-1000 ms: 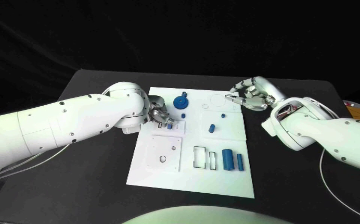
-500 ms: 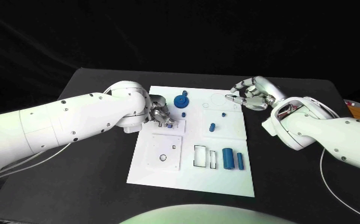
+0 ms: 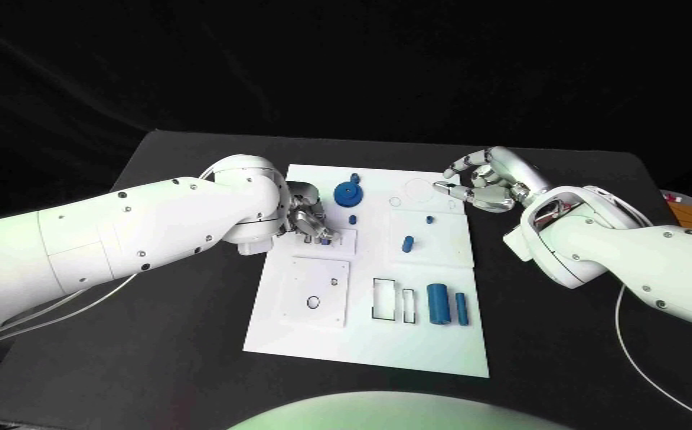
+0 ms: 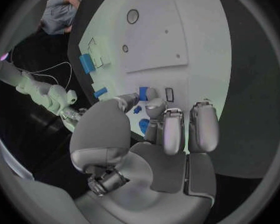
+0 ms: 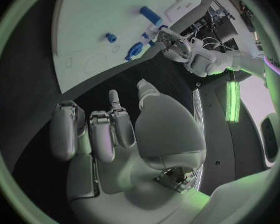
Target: Assemble the parts on the task board
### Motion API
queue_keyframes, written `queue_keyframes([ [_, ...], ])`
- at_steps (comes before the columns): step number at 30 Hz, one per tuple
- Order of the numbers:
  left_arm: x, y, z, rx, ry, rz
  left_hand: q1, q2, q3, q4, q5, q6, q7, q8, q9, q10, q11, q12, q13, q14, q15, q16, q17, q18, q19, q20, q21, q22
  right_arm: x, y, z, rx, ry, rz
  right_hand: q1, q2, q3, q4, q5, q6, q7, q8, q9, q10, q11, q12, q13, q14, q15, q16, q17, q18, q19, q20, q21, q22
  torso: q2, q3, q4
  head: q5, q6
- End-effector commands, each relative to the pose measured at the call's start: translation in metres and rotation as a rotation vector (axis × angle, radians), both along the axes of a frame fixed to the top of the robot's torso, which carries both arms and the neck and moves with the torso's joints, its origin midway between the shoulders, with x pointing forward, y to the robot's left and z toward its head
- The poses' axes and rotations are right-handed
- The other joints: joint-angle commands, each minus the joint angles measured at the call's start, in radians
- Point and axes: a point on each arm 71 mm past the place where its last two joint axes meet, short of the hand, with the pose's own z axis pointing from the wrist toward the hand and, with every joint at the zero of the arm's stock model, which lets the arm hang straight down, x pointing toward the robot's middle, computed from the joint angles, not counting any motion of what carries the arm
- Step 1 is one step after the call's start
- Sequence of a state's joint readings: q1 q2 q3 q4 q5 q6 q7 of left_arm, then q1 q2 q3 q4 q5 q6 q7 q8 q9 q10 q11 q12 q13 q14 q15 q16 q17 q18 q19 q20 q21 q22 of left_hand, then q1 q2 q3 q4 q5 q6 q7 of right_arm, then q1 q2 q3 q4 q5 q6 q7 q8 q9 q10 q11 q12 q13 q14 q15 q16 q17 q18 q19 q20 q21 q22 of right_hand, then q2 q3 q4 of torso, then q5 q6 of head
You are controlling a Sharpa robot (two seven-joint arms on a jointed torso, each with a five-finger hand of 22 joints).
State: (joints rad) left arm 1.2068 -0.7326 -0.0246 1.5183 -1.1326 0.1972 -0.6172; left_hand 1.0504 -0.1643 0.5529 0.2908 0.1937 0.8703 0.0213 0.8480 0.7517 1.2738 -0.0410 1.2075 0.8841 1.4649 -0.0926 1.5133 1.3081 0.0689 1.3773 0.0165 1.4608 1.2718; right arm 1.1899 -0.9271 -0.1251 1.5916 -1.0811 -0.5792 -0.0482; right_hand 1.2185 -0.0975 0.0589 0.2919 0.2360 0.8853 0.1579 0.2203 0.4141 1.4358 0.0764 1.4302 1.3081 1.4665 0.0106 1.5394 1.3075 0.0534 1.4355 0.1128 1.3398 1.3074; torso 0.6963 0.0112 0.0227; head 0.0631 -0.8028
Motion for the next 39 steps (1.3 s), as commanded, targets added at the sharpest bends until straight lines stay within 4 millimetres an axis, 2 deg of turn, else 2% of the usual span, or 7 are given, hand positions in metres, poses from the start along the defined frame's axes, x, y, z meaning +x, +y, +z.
queue_keyframes([
  [1,-0.002,-0.002,-0.001,-0.015,0.026,-0.002,0.032,-0.007,0.03,-0.003,0.004,-0.01,0.004,-0.007,-0.002,-0.012,0.0,-0.005,-0.004,0.076,0.0,0.002,0.151,-0.003,-0.002,0.005,-0.008,-0.004,-0.001,0.001,-0.001,-0.014,0.006,0.014,-0.005,0.007,-0.005,0.0,0.005,-0.009,0.0,0.004,-0.001,-0.003,0.0,-0.003,0.107,0.078,-0.007,-0.004,0.146,0.006,-0.002,-0.003,-0.005,0.103,0.0,0.0006,0.0003,0.001,-0.002],
  [2,-0.002,-0.002,-0.001,-0.019,0.028,0.0,0.049,-0.009,0.047,-0.006,0.005,-0.012,0.003,-0.009,-0.003,-0.013,0.0,-0.006,-0.005,0.076,-0.001,0.002,0.151,-0.003,-0.002,0.005,-0.008,-0.003,-0.001,0.001,-0.002,-0.014,0.007,0.014,-0.004,0.008,-0.006,0.0,0.007,-0.009,0.0,0.004,-0.001,-0.002,0.0,-0.003,0.108,0.078,-0.007,-0.004,0.146,0.006,-0.001,-0.003,-0.004,0.103,0.0,0.0003,0.0004,0.001,-0.003],
  [6,-0.002,-0.003,-0.001,-0.041,0.041,0.011,0.143,-0.051,0.216,-0.038,0.005,-0.028,0.009,-0.018,-0.004,-0.02,0.003,-0.01,-0.014,0.076,0.002,0.002,0.15,-0.002,-0.006,0.007,-0.011,-0.008,-0.001,0.002,-0.003,-0.014,0.009,0.014,-0.002,0.01,-0.008,0.0,0.012,-0.009,0.0,0.006,-0.001,-0.001,0.0,-0.002,0.108,0.078,-0.007,-0.004,0.148,0.006,-0.001,-0.003,-0.004,0.104,0.0,0.0004,0.0002,0.001,-0.003],
  [9,-0.002,-0.003,-0.001,-0.056,0.048,0.018,0.152,-0.066,0.289,-0.059,0.002,-0.032,0.013,-0.013,0.003,-0.018,0.007,-0.01,-0.017,0.076,0.005,0.002,0.15,-0.002,-0.007,0.01,-0.012,-0.007,-0.001,0.002,-0.003,-0.014,0.01,0.015,-0.001,0.01,-0.008,-0.001,0.015,-0.01,0.0,0.006,-0.002,-0.001,0.0,-0.002,0.108,0.078,-0.007,-0.004,0.147,0.006,-0.001,-0.004,-0.004,0.104,0.0,0.0002,-0.0001,0.0,-0.003],
  [11,-0.002,-0.003,-0.001,-0.067,0.053,0.023,0.159,-0.067,0.315,-0.073,0.002,-0.034,0.014,-0.01,0.007,-0.017,0.007,-0.011,-0.018,0.076,0.006,0.002,0.149,-0.002,-0.007,0.011,-0.012,-0.008,-0.001,0.002,-0.004,-0.014,0.011,0.015,0.0,0.011,-0.009,-0.001,0.017,-0.01,0.0,0.007,-0.002,-0.002,-0.001,-0.003,0.108,0.078,-0.007,-0.004,0.147,0.006,-0.001,-0.004,-0.005,0.103,0.0,0.0003,-0.0004,0.001,-0.002],
  [27,-0.006,-0.003,0.002,-0.131,0.085,0.044,0.162,-0.064,0.34,-0.087,-0.002,-0.037,0.017,-0.006,0.011,-0.017,0.009,-0.012,-0.021,0.076,0.008,0.002,0.149,-0.001,-0.009,0.013,-0.013,-0.01,-0.001,0.001,-0.004,-0.014,0.012,0.013,0.001,0.012,-0.01,-0.001,0.019,-0.01,0.0,0.007,-0.002,-0.002,-0.001,-0.003,0.108,0.078,-0.007,-0.005,0.146,0.006,-0.002,-0.004,-0.005,0.103,0.0,0.0007,-0.0001,-0.002,-0.002],
  [39,0.001,-0.002,0.013,-0.142,0.129,0.023,0.179,-0.077,0.369,-0.123,-0.002,-0.046,0.024,-0.007,0.015,-0.03,0.015,-0.026,-0.042,0.075,0.012,-0.001,0.146,0.001,-0.017,0.017,-0.017,-0.018,-0.001,0.001,-0.005,-0.015,0.013,0.013,0.001,0.012,-0.01,-0.001,0.019,-0.01,0.0,0.007,-0.002,-0.002,-0.001,-0.003,0.108,0.078,-0.007,-0.005,0.146,0.006,-0.002,-0.004,-0.005,0.103,-0.001,0.0013,-0.0012,-0.002,0.001],
])
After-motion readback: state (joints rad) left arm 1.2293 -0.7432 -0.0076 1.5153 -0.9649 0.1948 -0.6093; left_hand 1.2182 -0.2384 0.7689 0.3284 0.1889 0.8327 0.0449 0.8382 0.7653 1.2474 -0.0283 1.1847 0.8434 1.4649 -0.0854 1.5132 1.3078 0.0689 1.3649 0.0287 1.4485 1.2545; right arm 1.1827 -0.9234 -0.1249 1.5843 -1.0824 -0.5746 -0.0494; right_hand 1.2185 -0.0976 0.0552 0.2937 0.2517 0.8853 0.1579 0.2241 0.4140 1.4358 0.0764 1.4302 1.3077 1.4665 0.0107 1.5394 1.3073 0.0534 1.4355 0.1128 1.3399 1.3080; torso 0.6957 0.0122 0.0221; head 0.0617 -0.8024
